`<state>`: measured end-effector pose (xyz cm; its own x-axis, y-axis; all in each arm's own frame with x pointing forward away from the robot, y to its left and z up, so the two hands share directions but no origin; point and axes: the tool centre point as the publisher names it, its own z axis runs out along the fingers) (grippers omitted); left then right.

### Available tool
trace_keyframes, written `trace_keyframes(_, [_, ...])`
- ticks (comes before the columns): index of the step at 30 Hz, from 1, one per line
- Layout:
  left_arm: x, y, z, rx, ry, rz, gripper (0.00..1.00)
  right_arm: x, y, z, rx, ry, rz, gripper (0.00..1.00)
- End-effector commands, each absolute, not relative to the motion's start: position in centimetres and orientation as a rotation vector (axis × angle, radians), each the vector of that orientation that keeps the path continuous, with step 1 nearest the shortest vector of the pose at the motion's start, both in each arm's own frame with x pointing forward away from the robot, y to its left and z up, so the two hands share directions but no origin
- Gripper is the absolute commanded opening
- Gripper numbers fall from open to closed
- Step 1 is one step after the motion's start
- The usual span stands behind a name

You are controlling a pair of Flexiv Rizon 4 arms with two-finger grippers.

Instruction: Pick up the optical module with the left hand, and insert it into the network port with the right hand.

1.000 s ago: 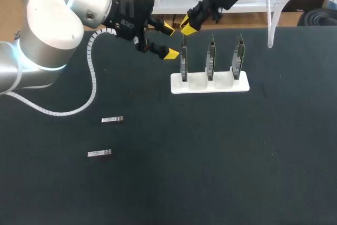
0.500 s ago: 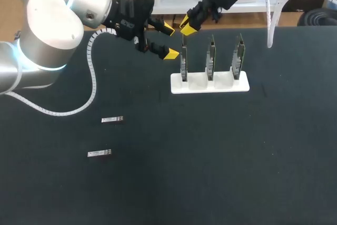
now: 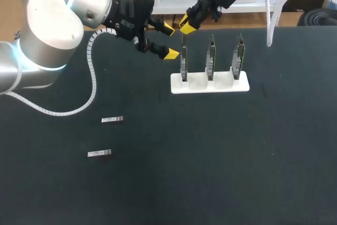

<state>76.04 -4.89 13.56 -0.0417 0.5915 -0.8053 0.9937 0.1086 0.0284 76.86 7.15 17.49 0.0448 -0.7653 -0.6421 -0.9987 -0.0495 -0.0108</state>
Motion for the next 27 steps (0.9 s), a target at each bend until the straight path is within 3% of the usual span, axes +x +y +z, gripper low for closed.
trace_keyframes(1, [76.22, -4.93, 13.53, 1.563, 1.714, -0.759, 1.00, 76.78, 7.09, 17.31, -1.860, 1.773, 0.672, 0.00])
trace_keyframes(26, [76.22, -4.93, 13.53, 1.563, 1.714, -0.759, 1.00, 76.81, 7.10, 16.46, -1.859, 1.792, 0.693, 0.00])
trace_keyframes(27, [76.22, -4.93, 13.53, 1.563, 1.714, -0.759, 1.00, 76.80, 7.10, 16.46, -1.858, 1.793, 0.694, 0.24])
